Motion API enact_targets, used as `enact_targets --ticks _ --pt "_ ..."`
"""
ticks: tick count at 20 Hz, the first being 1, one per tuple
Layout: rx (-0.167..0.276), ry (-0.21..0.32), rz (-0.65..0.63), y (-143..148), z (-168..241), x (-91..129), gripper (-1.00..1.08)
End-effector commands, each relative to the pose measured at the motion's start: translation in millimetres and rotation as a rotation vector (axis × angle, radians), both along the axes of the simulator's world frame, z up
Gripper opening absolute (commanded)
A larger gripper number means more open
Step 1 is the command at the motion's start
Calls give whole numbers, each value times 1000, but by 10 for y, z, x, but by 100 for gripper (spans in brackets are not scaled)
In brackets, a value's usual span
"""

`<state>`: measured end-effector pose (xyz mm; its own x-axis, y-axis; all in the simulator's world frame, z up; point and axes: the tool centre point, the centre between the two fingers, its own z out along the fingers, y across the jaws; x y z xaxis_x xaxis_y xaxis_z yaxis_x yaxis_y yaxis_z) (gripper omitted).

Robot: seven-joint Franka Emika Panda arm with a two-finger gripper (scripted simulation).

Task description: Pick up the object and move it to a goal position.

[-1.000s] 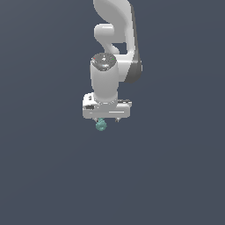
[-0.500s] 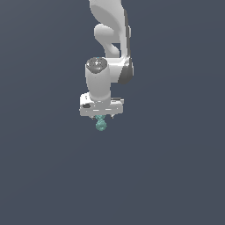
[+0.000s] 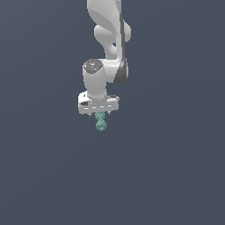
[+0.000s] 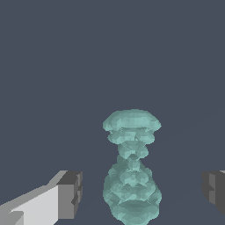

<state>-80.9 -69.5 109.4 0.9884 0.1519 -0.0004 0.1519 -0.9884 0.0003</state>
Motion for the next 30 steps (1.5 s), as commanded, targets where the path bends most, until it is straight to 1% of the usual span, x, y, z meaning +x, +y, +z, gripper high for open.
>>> enact_targets --ticks 1,8,17,22,23,30 --pt "0 0 7 -15 -22 -41 100" --pt "0 0 6 -17 -75 -42 100" --pt "0 0 7 -18 -457 -59 100" --pt "0 0 8 -19 -528 -54 100" --pt "0 0 8 -19 -528 -54 -100" --pt "0 0 8 -19 -528 -54 -100"
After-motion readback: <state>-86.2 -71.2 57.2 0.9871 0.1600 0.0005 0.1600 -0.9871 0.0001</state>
